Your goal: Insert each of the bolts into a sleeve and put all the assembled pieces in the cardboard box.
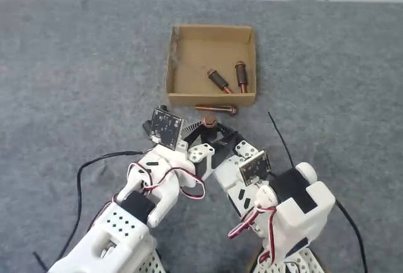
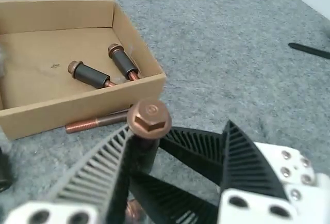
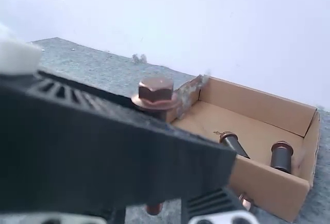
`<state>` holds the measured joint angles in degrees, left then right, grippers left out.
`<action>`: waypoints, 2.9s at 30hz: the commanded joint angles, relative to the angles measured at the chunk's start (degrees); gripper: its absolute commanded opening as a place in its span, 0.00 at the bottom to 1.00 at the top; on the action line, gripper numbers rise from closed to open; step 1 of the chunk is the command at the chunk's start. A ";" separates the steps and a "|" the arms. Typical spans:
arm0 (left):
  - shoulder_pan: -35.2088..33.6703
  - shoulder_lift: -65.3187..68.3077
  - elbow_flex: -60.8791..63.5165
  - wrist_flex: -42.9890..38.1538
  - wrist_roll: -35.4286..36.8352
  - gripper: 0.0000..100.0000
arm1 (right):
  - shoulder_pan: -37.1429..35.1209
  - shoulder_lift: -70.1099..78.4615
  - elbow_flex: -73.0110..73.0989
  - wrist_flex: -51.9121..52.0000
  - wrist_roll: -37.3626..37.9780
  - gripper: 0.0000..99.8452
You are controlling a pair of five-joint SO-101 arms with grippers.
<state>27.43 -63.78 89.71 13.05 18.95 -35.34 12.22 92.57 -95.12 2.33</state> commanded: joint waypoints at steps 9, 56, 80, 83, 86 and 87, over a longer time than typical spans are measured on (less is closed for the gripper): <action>-4.13 -0.18 1.19 0.44 0.70 0.25 | 1.27 -1.19 -0.53 -1.63 0.88 0.01; -32.79 -40.79 1.01 21.71 0.88 0.25 | 1.36 -1.10 -0.35 -1.63 0.88 0.01; -44.66 -40.79 6.81 38.15 0.53 0.02 | 3.12 -1.19 -0.26 -1.54 0.88 0.01; -44.66 -40.79 6.81 45.19 0.53 0.02 | 2.86 -1.19 -0.18 -1.54 0.97 0.01; -45.01 -40.79 6.81 45.98 0.53 0.02 | 3.21 -1.19 -0.09 -1.54 0.97 0.01; -45.01 -40.79 6.81 45.98 0.53 0.02 | 3.38 -1.19 -0.09 -1.54 0.97 0.01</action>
<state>-17.23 -103.25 97.10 58.42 19.30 -33.14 12.13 92.57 -95.12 2.33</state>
